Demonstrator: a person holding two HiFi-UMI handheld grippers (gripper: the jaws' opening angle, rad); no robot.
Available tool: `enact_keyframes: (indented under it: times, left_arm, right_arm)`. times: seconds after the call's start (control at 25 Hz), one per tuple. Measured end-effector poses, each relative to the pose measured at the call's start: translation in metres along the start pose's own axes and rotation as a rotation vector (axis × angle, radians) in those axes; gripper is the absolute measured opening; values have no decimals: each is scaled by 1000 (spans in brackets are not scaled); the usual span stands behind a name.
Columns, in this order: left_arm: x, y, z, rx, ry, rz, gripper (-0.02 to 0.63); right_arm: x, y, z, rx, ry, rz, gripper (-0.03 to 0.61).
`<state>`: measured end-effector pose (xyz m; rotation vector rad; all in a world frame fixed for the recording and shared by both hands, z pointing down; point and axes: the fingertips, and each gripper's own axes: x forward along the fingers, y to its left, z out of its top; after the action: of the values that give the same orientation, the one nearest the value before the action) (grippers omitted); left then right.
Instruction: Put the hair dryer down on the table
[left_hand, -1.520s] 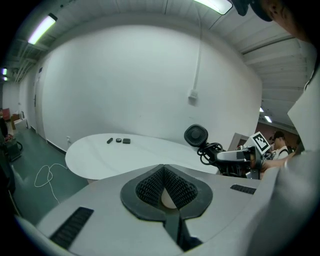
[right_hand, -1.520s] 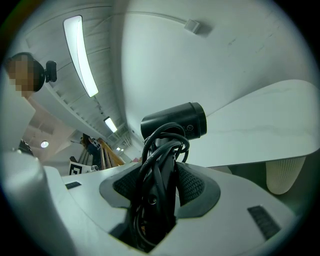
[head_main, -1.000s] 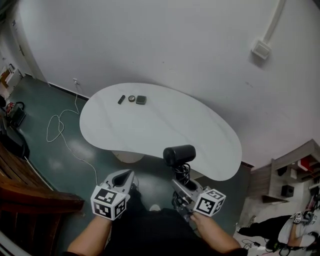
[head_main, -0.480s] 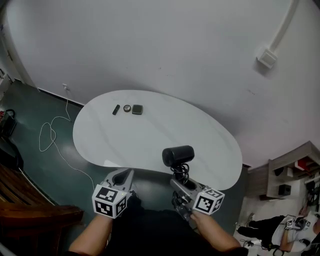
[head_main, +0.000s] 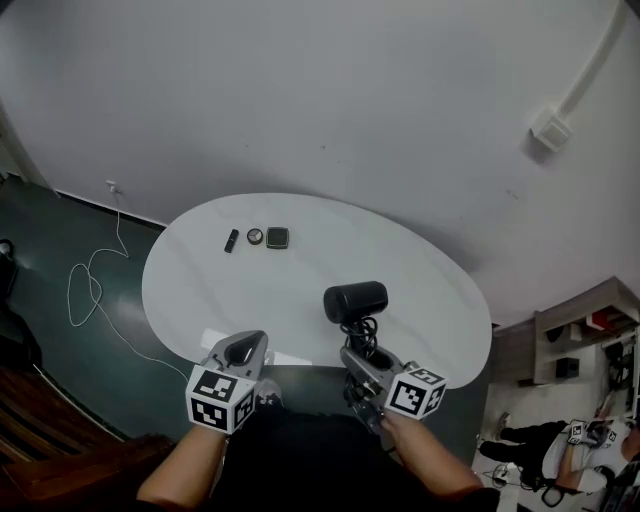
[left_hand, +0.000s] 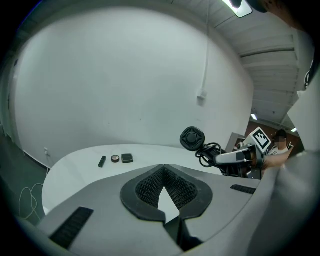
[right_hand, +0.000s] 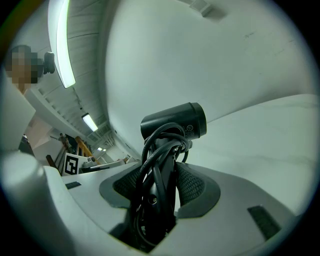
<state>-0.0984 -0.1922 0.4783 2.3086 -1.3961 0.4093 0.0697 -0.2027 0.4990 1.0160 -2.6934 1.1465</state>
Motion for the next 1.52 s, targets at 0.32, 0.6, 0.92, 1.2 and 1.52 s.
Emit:
enact_keyframes:
  times: [0.32, 0.6, 0.92, 1.2, 1.52]
  left_arm:
    - [22, 47, 11, 25, 7, -68, 11]
    - [34, 79, 15, 35, 19, -95, 11]
    - [40, 89, 10, 16, 22, -80, 11]
    - [30, 102, 3, -22, 26, -13, 11]
    - [23, 118, 0, -70, 23, 78, 11]
  right_arm:
    - [50, -14, -1, -18, 13, -87, 196]
    - [85, -33, -3, -4, 36, -158, 195]
    - [117, -69, -5, 0, 85, -191, 195]
    - [154, -112, -18, 12, 151, -231, 196]
    - [206, -156, -20, -22, 242, -284, 195]
